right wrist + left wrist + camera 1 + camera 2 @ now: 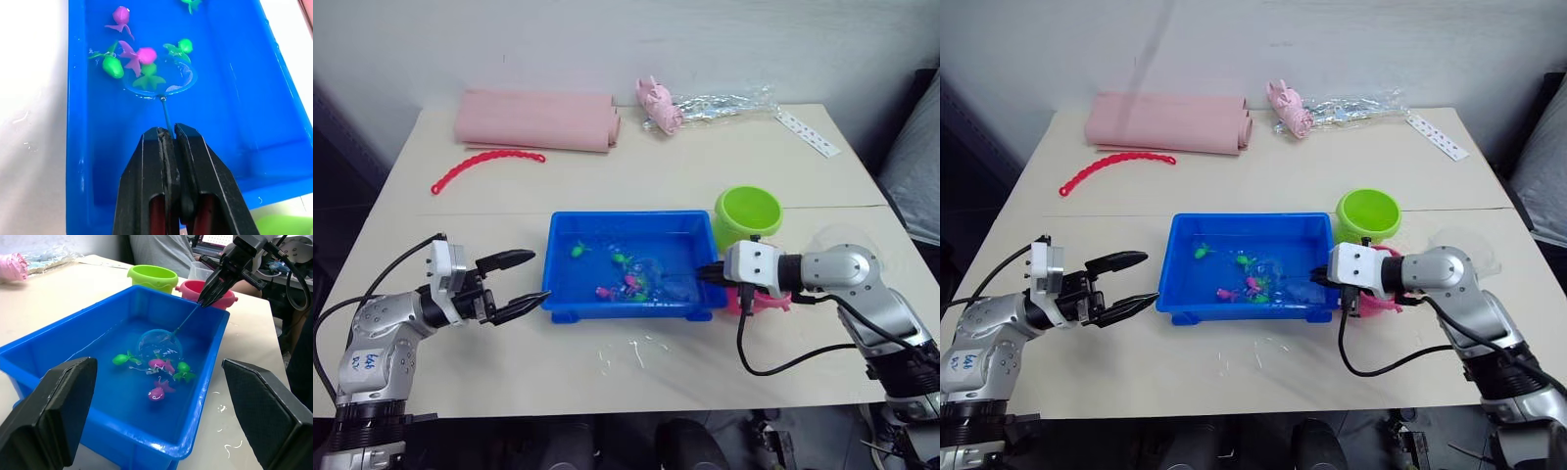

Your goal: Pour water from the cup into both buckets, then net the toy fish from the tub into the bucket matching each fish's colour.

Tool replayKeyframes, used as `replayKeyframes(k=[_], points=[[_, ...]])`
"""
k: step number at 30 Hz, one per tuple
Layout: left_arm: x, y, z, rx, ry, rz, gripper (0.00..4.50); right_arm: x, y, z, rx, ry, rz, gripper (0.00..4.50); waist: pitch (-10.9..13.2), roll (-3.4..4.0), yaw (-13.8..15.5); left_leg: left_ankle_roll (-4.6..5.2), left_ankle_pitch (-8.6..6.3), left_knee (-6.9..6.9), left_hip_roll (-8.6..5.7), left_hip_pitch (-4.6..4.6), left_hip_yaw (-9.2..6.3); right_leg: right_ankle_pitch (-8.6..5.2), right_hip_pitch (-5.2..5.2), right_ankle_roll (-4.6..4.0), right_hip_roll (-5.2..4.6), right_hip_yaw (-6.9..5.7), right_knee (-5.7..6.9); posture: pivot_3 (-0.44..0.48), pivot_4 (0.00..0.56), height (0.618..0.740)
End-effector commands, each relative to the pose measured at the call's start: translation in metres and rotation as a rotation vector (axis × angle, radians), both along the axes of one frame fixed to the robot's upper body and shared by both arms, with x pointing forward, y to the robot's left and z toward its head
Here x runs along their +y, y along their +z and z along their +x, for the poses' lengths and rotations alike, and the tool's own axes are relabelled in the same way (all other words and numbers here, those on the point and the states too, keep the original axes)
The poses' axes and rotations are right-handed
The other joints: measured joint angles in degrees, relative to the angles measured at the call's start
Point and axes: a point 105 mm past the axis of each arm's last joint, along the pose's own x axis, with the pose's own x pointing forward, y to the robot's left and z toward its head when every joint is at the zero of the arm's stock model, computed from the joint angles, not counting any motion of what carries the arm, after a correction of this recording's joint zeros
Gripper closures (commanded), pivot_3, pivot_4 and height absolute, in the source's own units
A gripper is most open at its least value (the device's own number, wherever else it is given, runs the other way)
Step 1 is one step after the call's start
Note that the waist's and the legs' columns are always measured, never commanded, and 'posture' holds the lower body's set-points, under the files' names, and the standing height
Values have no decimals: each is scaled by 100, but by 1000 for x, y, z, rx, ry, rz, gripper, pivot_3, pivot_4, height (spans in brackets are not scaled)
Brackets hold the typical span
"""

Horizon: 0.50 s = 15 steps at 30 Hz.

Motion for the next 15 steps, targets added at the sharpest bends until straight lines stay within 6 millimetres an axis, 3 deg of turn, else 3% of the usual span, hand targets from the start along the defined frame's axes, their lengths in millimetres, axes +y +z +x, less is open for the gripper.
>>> replayKeyframes(k=[1,15], points=[[-1,6,-2,-38,-12,-7,33,10,14,-1,-22,15,57,4500,0,0,0,0,0,0,0,0,0,0,0,0,0,0,1,0,150,740],[1,4,-2,-39,-9,-7,33,14,3,15,-13,7,22,4500,0,0,-7,-1,0,-3,0,0,1,0,-2,0,0,0,0,0,150,740]])
